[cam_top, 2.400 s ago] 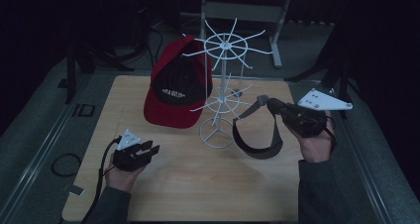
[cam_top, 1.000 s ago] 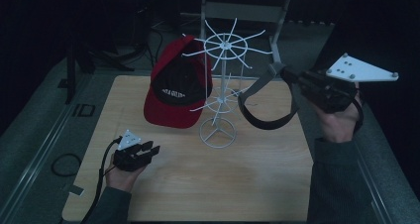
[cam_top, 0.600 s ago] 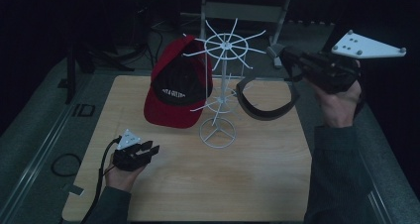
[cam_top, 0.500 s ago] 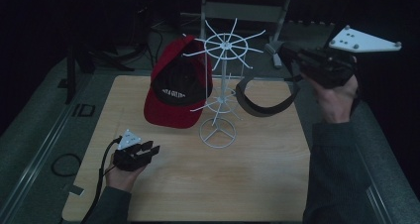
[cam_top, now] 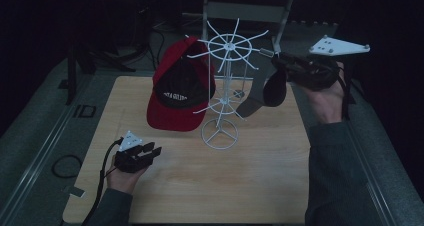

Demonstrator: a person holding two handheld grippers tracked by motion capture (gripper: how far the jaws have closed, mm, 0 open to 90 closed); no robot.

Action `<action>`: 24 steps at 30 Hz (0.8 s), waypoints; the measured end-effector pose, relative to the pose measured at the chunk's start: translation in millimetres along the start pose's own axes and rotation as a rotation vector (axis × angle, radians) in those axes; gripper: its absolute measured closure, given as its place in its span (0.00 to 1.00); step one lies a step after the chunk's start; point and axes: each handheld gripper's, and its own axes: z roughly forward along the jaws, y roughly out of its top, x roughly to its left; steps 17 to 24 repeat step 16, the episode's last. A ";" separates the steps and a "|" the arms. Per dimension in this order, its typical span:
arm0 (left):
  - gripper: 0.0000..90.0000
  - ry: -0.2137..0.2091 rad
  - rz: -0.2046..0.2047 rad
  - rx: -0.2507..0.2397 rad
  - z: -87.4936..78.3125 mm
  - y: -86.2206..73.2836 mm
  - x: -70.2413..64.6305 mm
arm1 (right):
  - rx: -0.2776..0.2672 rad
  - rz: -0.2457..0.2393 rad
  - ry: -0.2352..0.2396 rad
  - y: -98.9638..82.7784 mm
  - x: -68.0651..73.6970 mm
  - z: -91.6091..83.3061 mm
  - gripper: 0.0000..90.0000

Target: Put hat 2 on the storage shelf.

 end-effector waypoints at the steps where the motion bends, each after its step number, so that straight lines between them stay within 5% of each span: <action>1: 0.71 0.000 0.001 0.000 0.1 0.0 -0.2 | 0.002 0.005 -0.001 -2.5 -0.6 -0.9 0.69; 10: 0.68 0.003 0.002 0.002 0.9 0.0 0.1 | 0.040 0.049 -0.045 -25.3 -4.1 -6.7 0.35; 16: 0.67 0.010 0.002 -0.001 0.2 0.0 0.2 | 0.060 0.071 -0.042 -42.4 -1.8 -7.4 0.31; 24: 0.67 0.010 0.002 -0.001 0.2 0.0 0.2 | 0.060 0.071 -0.042 -42.4 -1.8 -7.4 0.31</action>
